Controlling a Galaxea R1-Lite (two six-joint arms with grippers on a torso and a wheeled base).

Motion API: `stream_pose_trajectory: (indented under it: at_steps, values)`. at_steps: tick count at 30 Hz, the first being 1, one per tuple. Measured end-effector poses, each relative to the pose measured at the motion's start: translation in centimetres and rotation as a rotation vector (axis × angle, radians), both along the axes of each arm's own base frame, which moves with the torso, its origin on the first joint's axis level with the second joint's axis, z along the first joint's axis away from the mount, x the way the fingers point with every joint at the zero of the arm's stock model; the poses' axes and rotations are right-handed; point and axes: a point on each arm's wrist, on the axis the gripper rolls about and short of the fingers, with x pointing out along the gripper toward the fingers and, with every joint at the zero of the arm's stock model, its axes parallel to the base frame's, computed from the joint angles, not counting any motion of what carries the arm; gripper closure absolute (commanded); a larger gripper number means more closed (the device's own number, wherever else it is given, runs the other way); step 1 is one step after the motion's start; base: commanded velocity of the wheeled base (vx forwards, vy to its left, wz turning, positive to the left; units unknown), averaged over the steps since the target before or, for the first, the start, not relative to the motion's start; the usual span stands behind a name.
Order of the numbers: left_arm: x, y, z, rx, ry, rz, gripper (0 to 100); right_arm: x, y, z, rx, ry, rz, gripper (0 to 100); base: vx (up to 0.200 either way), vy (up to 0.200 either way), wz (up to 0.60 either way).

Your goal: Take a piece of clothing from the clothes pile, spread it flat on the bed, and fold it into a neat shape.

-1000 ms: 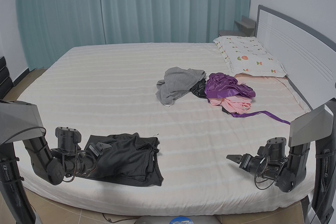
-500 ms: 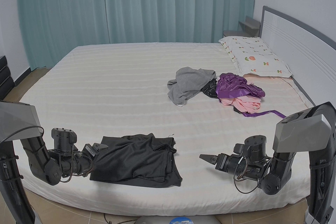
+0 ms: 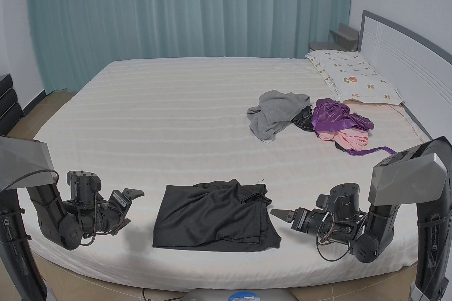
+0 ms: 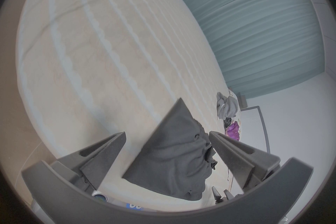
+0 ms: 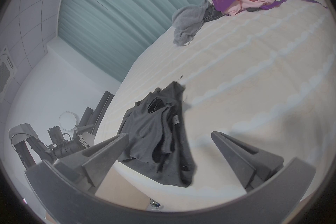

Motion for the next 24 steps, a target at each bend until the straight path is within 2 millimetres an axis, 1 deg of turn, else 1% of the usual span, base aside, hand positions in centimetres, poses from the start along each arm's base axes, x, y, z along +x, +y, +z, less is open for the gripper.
stream_pose_trajectory:
  at_steps: [5,11,18,24]
  values:
    - [-0.5,0.0,0.1,0.000,-0.042,0.000,0,-0.3,-0.2,-0.1,-0.021,-0.001,-0.016,0,0.000,0.000,0.00]
    - [-1.5,0.1,-0.3,-0.001,-0.058,0.000,0,-0.7,-0.4,-0.3,-0.011,-0.010,-0.003,0,0.000,0.000,0.00]
    - [-1.7,0.1,-0.6,0.003,-0.042,0.000,0,-0.8,-0.3,-0.6,0.005,0.006,0.041,0,0.000,0.000,0.00]
    - [-1.7,0.0,-0.8,0.004,-0.037,-0.003,0,-0.7,0.1,-0.5,0.030,-0.016,0.118,0,0.000,0.000,0.00]
